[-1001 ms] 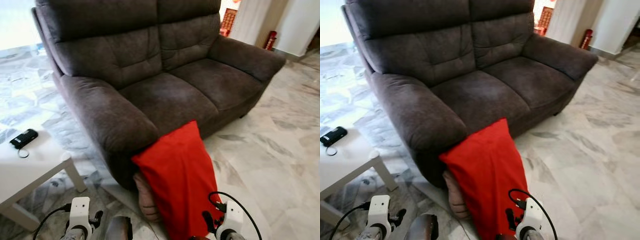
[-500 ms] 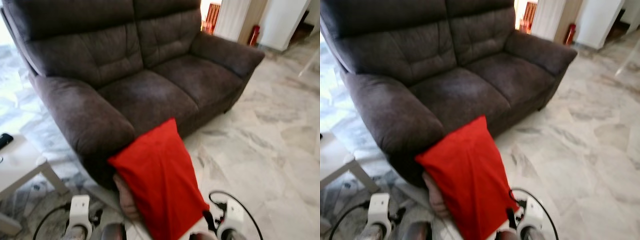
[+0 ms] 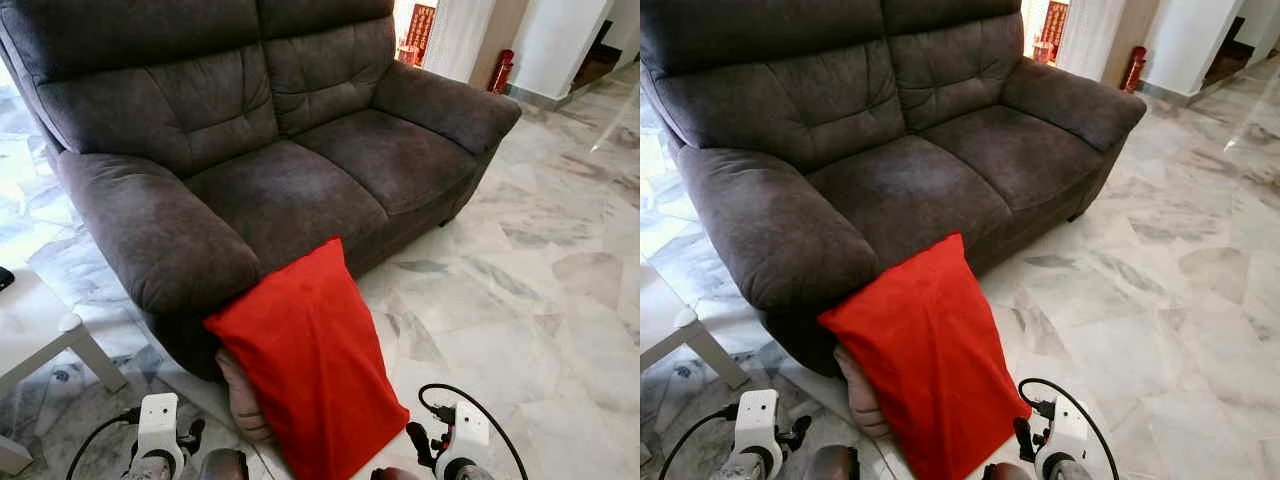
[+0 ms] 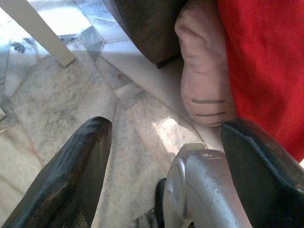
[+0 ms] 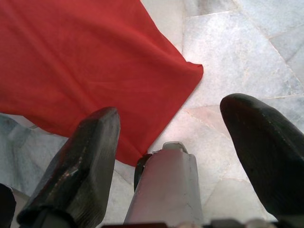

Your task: Move the pillow to the sofa from floor

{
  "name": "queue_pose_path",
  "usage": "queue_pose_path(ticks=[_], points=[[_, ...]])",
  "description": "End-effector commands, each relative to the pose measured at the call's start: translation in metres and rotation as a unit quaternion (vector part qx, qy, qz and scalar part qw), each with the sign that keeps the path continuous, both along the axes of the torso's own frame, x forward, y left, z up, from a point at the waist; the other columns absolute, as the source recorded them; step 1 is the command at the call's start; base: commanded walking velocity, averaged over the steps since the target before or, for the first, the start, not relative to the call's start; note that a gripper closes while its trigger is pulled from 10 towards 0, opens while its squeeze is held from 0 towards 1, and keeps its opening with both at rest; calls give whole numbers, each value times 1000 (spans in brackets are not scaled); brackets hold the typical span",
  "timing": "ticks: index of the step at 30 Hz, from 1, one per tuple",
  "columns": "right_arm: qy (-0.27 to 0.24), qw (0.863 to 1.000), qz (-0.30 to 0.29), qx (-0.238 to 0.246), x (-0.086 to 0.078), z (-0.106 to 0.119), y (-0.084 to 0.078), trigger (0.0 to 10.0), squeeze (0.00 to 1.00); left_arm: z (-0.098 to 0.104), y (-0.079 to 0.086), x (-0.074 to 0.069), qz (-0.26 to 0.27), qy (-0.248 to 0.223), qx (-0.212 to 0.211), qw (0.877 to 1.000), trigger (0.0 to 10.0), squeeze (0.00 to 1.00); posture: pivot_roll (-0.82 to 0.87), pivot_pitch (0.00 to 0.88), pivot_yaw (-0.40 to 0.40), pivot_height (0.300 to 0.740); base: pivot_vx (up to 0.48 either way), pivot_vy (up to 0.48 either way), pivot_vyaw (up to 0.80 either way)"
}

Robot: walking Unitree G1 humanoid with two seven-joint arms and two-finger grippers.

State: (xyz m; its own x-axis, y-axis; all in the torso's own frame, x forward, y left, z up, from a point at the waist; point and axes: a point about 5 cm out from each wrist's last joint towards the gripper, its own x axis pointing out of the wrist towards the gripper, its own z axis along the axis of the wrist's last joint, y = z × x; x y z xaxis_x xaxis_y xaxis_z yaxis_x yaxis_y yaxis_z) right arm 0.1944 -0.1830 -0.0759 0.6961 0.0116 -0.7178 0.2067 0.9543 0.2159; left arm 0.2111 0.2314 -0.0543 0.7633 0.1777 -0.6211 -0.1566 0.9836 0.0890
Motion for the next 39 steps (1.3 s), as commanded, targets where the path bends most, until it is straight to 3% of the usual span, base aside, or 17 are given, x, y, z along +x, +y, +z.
queue_pose_path(ticks=[1, 6, 11, 25, 39], points=[[0, 1000, 1, -3, 2, 1, -2, 10000, 0, 6, 3, 7, 6, -21, -3, 1000, 10000, 0, 40, 0, -52, 630, 0, 0, 0], [-3, 1000, -2, 0, 3, 2, -2, 10000, 0, 32, 1, 37, -6, -111, -7, 994, 10000, 0, 40, 0, -52, 630, 0, 0, 0], [-5, 1000, 0, 2, 5, 2, -1, 10000, 0, 51, -9, 59, -29, -166, -21, 986, 10000, 0, 36, 0, -51, 630, 0, 0, 0], [-6, 1000, 3, 1, 5, 3, -2, 10000, 0, 47, -20, 57, -40, -161, -29, 986, 10000, 0, 26, 0, -59, 630, 72, 0, 0], [3, 1000, 11, 1, 0, 0, 4, 10000, 0, 44, -11, 52, -19, -154, -30, 987, 10000, 0, 37, 0, -67, 630, 275, 0, 338]])
